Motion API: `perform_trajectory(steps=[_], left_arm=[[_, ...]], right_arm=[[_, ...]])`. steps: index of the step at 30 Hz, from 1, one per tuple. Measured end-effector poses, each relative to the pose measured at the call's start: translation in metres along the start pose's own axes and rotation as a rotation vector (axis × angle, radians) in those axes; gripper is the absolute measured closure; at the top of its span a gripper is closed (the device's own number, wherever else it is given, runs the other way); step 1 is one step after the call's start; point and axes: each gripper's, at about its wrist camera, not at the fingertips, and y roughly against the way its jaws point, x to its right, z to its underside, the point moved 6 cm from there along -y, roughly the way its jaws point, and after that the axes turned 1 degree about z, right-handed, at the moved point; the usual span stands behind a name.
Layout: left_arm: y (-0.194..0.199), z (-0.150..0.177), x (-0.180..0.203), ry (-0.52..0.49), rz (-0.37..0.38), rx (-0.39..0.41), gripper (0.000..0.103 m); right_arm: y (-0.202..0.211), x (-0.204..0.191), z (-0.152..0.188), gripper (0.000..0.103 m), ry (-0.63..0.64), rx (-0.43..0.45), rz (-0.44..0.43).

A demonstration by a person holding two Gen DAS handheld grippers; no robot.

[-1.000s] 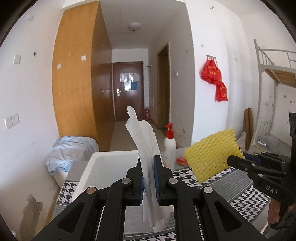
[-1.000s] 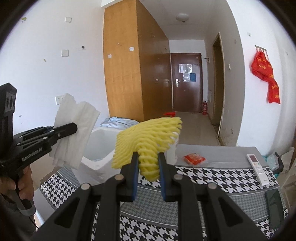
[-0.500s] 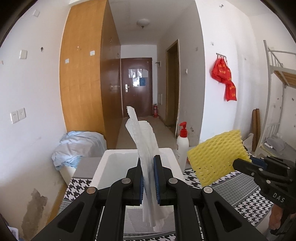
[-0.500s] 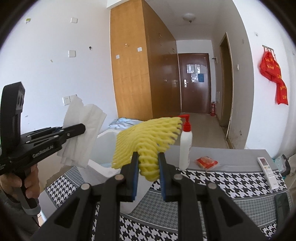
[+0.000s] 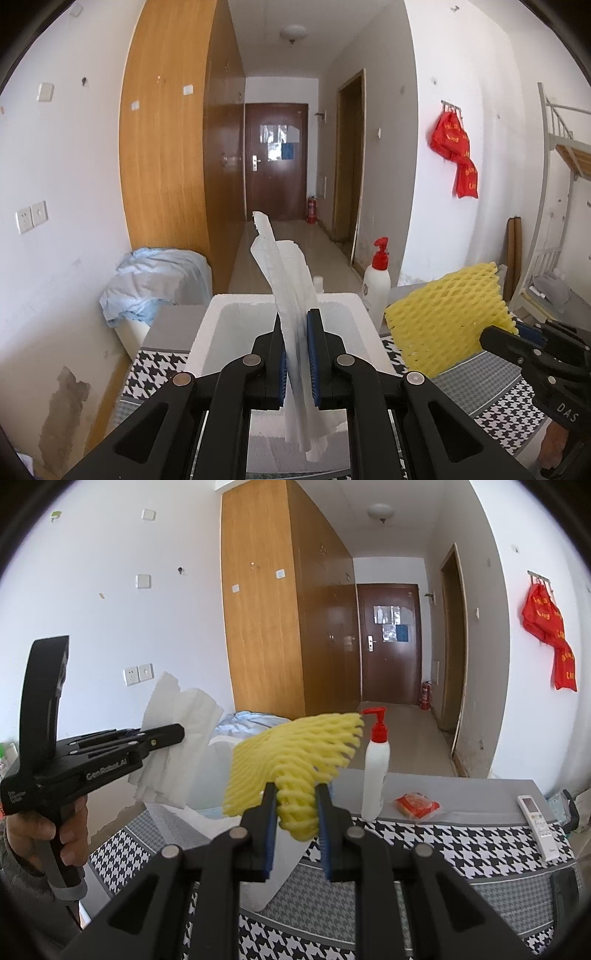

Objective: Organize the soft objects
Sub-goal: 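Lower the white tissue into the foam box and open the left gripper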

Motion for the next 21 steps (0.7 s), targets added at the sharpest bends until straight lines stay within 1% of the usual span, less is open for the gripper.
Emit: perform_trajectory(steps=[6,13,21], left_arm=[[-0.013,0.000,-0.006,0.000,-0.003,-0.024,0.093],[-0.032,0.008,-0.016,0.018,0.007,-0.076,0.093],[-0.043,0.012,-0.022,0.014,0.011,-0.105,0.093]], right_arm=[[-0.007,0.001,0.000,0.080,-0.008,-0.016,0.011],[-0.015,-0.003,-0.001,0.080,-0.011,-0.032,0.027],[-0.021,-0.009,-0.003,0.080,-0.014,-0.048,0.047]])
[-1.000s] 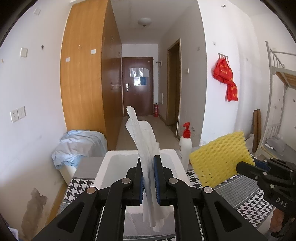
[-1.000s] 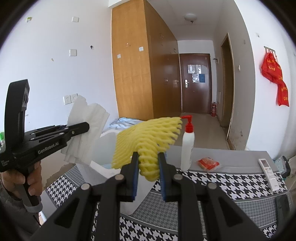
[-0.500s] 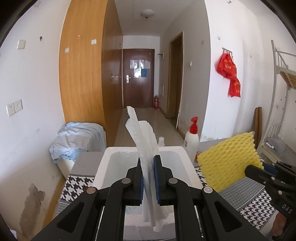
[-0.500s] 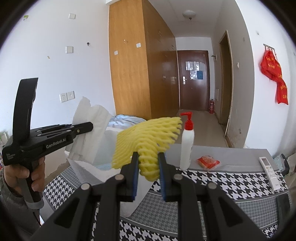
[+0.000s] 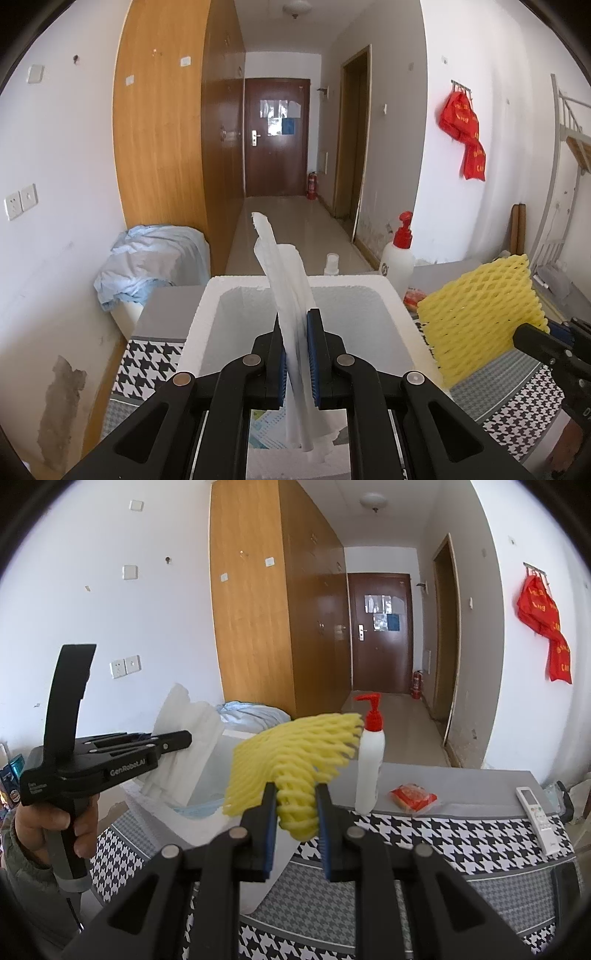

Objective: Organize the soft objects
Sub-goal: 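Lower the white tissue into the foam box and open the left gripper, then withdraw the left tool from the box while the right tool carries the net toward it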

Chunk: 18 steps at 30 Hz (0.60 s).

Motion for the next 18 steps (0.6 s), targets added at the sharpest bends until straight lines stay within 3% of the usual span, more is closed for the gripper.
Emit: perform_trajectory(steps=[4,6,7,9,12,14,18], left_arm=[[-0.005,0.002,-0.001,-0.007,0.012,-0.014,0.092],[-0.006,0.002,0.000,-0.014,0.012,-0.019,0.087],[-0.006,0.003,-0.001,-0.015,0.015,-0.020,0.082],[-0.006,0.002,-0.001,-0.015,0.010,-0.014,0.048],[0.002,0.001,-0.004,-0.008,0.004,0.027,0.021],[0.006,0.001,-0.006,-0.012,-0.003,0.046,0.012],[0.011,0.001,-0.009,-0.016,-0.006,0.063,0.006]], right_arm=[[-0.001,-0.002,0.000,0.080,-0.002,-0.004,0.012],[-0.001,-0.002,0.000,0.080,-0.005,-0.005,0.017],[-0.002,-0.003,-0.001,0.080,-0.007,-0.006,0.020],[-0.002,-0.004,-0.001,0.080,-0.007,-0.008,0.022],[-0.003,-0.006,-0.002,0.080,-0.007,-0.009,0.025],[-0.004,-0.007,-0.002,0.080,-0.007,-0.011,0.025],[-0.005,-0.008,-0.003,0.080,-0.009,-0.013,0.026]])
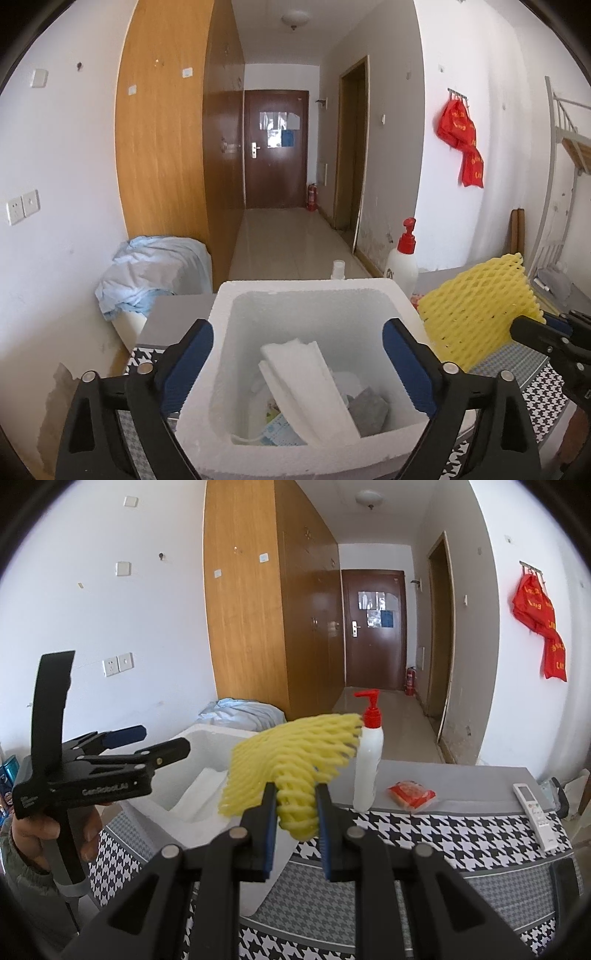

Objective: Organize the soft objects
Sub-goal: 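Withdraw the left tool from the box while the right tool carries the net toward it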

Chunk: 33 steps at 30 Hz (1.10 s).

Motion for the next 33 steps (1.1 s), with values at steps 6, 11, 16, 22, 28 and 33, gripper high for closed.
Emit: perform_trajectory(steps=[6,11,16,22,28,33], left_arm=[[0.012,-0.002,-0.009,0.005,-0.013,0.035,0.003],[0.023,-0.003,-0.017,0.011,-0.029,0.059,0.001],[0.035,-0.003,-0.023,0.013,-0.052,0.086,0.001],[0.045,-0.001,-0.031,0.016,-0.078,0.098,0.001],[0.054,0.002,-0.043,0.038,-0.091,0.113,0.001],[0.061,0.005,-0.046,0.041,-0.102,0.121,0.001]], right_arm=[[-0.003,-0.004,-0.002,0.080,0.003,0.003,-0.003],[-0.006,-0.006,-0.002,0.080,0.009,-0.001,-0.010],[-0.008,-0.009,-0.004,0.080,0.008,0.001,-0.025],[-0.011,-0.016,-0.007,0.080,0.028,-0.001,-0.037],[-0.016,-0.024,-0.009,0.080,0.039,-0.006,-0.044],[-0.018,-0.031,-0.012,0.080,0.036,-0.005,-0.054]])
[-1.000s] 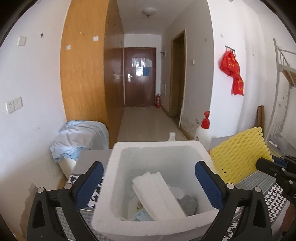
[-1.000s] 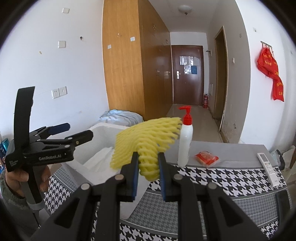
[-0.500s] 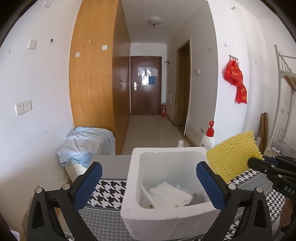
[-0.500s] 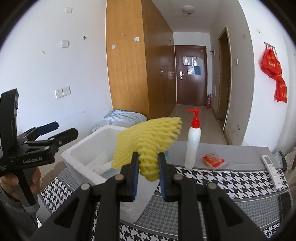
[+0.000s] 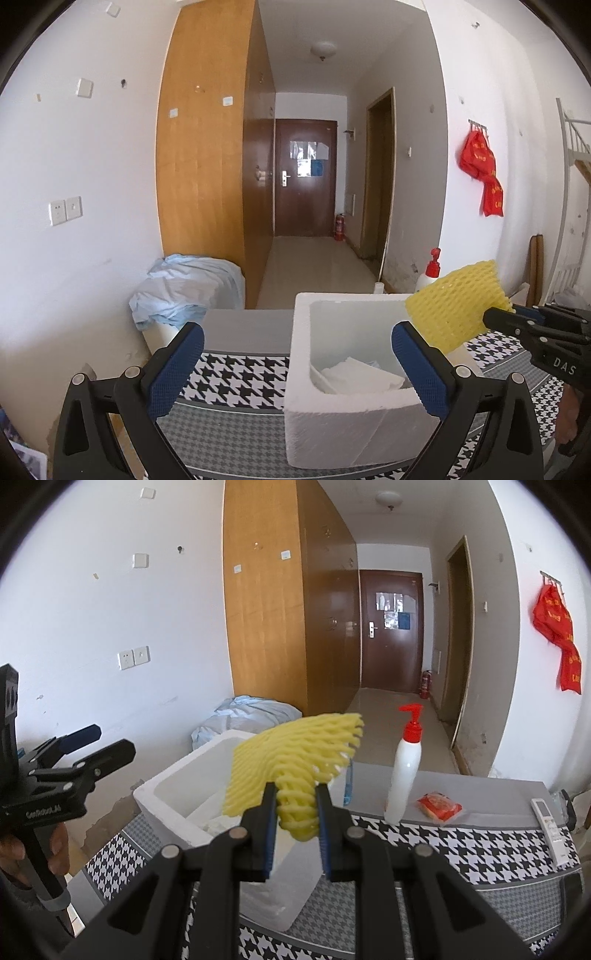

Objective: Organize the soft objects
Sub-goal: 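Withdraw the left tool from the box while the right tool carries the net toward it, then lower the yellow foam net into the foam box and open the right gripper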

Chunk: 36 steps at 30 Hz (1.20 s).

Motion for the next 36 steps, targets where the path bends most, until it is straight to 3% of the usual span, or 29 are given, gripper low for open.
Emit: perform_trajectory(steps=[15,36], left_arm=[[0.017,0.016,-0.007,0.001,0.005,-0.011,0.001],[0.032,0.037,-0.041,0.048,-0.075,-0.012,0.001]], right_arm=[[-0.013,-0.020,-0.003,0.080,0.008,-0.019,-0.023],[-0.031,-0.051,-0.012,0.080,0.039,-0.036,-0.064]])
